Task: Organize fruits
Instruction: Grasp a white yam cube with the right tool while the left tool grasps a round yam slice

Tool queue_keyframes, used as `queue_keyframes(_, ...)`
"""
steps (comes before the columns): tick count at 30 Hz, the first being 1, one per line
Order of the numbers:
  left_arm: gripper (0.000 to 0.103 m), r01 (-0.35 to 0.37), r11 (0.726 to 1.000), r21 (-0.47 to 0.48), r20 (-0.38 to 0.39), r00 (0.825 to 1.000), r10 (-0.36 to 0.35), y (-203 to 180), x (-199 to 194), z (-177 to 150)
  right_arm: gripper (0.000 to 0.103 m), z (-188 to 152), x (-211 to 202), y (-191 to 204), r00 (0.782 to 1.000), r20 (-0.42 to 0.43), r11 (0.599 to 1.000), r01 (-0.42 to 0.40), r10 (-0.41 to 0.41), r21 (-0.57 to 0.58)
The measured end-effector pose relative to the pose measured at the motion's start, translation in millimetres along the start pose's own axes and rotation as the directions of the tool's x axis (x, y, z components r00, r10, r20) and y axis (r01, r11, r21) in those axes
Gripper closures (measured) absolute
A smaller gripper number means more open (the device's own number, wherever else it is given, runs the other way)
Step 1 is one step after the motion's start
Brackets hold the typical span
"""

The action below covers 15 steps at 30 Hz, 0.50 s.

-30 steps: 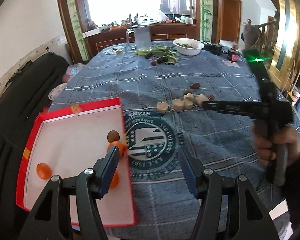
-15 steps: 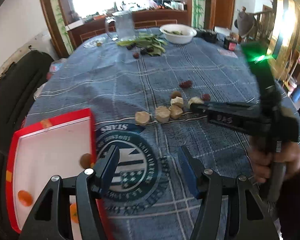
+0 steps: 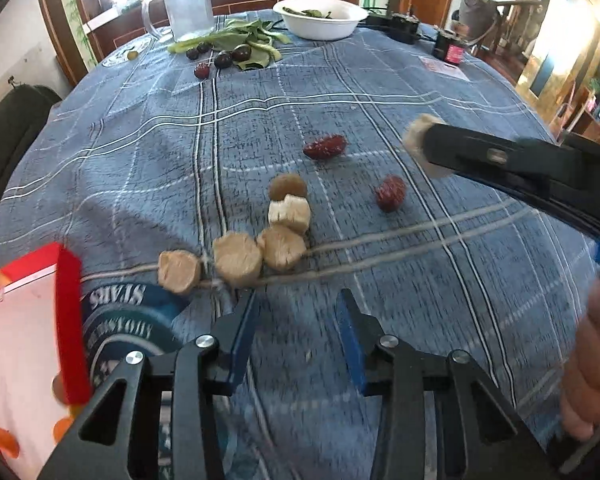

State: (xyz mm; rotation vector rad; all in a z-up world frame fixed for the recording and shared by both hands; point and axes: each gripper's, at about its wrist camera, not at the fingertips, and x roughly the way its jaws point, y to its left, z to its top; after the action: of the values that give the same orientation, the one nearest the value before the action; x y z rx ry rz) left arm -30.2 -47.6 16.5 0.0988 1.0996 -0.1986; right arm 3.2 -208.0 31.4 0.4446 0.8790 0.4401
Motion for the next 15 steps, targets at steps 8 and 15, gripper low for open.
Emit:
queue_keyframes(8,0.063,-0.005,1.0,-0.01,0.037,0.999,0.006,7,13,21,0.076,2,-5,0,1.0,0.005,1.0,-0.029,0.029,0.005)
queue_keyframes(15,0.078,-0.012,0.999,0.048,0.061,0.998,0.009,-1,10,14,0.076,3,-2,-3,1.0,-0.002,1.0,-0.027,0.027,0.017)
